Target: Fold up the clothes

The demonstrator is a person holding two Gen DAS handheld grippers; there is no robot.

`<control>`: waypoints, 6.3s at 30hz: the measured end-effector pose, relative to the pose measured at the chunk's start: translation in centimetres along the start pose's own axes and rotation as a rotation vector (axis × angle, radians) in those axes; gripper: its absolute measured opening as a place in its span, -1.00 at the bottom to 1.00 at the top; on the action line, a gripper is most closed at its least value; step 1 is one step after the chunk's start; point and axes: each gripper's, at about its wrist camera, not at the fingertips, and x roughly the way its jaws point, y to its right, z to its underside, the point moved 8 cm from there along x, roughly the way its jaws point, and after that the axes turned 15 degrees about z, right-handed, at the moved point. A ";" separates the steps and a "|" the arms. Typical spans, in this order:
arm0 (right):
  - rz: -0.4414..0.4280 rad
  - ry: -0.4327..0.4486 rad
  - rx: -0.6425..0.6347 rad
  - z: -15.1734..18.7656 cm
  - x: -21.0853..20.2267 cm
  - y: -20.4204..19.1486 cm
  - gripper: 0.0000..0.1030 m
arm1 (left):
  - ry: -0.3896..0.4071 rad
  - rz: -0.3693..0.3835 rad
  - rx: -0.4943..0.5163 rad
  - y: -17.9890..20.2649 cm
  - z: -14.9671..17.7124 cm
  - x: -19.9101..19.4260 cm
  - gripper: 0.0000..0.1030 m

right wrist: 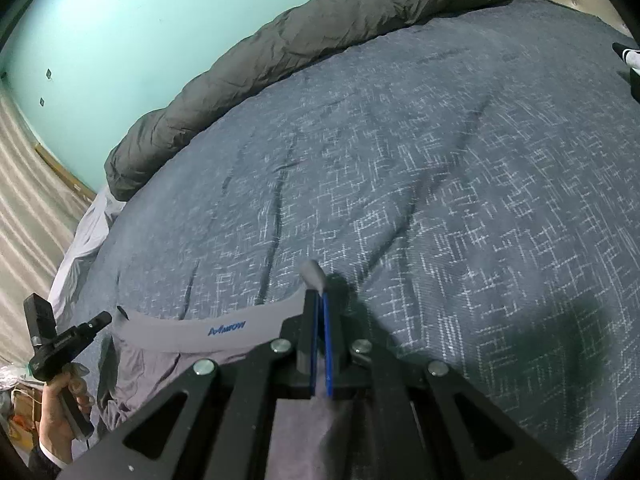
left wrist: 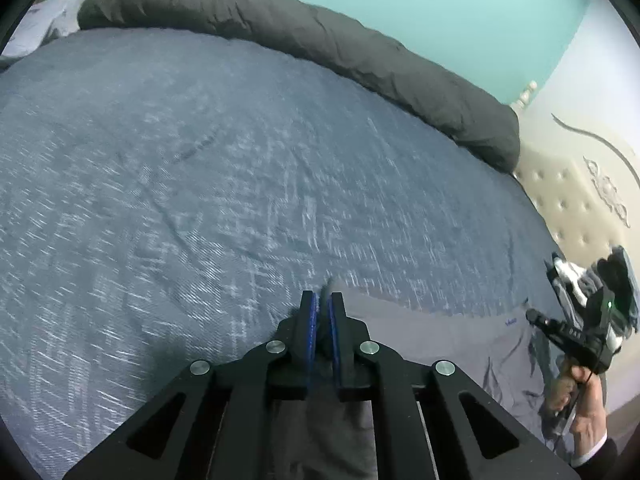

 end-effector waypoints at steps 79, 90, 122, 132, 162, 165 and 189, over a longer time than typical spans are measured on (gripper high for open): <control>0.076 0.068 0.004 -1.1 0.3 1.1 -0.98 | -0.079 -0.029 0.121 1.4 -0.7 4.1 -0.93; 0.037 0.074 0.048 -1.0 0.2 1.2 -0.98 | -0.111 -0.012 0.088 0.7 0.0 5.1 -0.93; -0.012 -0.040 0.339 3.3 -5.8 6.2 -0.36 | -0.024 -0.058 -0.091 1.8 4.3 -4.7 -0.94; 0.019 -0.075 0.269 8.8 -9.4 5.6 -0.36 | -0.051 -0.048 -0.188 3.2 11.6 -8.0 -0.88; 0.022 -0.091 0.228 11.6 -9.1 4.6 -0.36 | -0.084 -0.116 -0.034 5.2 13.2 -6.9 -0.89; 0.028 -0.084 0.241 11.4 -9.2 5.0 -0.36 | -0.070 -0.099 -0.047 5.0 13.1 -7.5 -0.89; 0.033 -0.086 0.251 11.2 -8.6 5.2 -0.36 | -0.013 -0.038 -0.176 2.3 12.7 -9.5 -0.89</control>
